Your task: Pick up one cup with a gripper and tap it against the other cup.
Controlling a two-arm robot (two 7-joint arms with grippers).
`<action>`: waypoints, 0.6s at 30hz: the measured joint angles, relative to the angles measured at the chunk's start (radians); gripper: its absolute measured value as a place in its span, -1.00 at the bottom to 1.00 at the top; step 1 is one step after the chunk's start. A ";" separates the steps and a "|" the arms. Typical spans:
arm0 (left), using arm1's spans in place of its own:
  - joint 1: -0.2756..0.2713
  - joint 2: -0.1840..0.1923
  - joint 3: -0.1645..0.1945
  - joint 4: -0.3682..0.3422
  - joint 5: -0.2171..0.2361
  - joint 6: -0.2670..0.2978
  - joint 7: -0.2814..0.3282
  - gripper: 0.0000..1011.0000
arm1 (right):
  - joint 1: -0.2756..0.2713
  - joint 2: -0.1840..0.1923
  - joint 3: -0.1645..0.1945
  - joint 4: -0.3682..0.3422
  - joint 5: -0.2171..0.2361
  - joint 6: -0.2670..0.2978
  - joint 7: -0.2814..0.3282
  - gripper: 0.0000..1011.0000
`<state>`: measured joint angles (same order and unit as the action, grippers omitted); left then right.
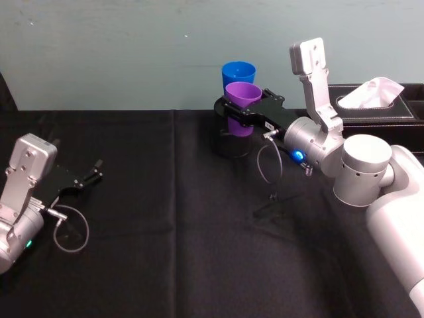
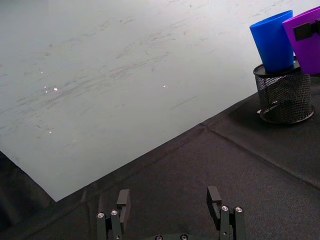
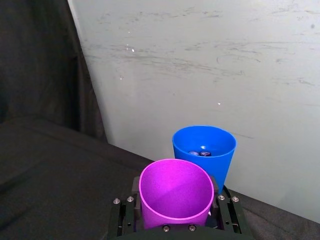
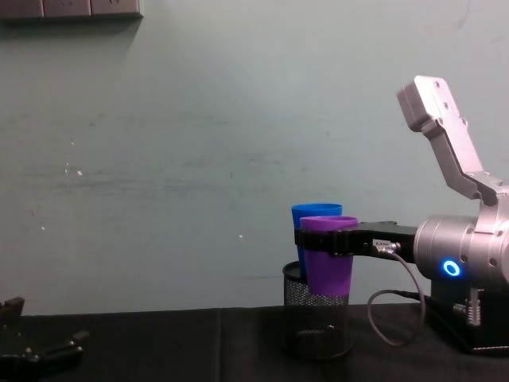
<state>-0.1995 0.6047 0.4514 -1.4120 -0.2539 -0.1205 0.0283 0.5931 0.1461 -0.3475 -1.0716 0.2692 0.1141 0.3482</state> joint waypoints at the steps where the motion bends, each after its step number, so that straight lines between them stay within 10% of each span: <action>1: 0.000 0.000 0.000 0.000 0.000 0.000 0.000 0.98 | 0.000 0.000 0.000 0.000 0.000 0.000 0.000 0.47; 18: 0.000 0.000 0.000 0.000 0.000 0.000 0.000 0.98 | 0.000 0.000 0.000 0.000 0.000 0.000 0.000 0.47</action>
<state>-0.1995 0.6047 0.4514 -1.4120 -0.2538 -0.1205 0.0283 0.5932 0.1462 -0.3475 -1.0716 0.2692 0.1142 0.3482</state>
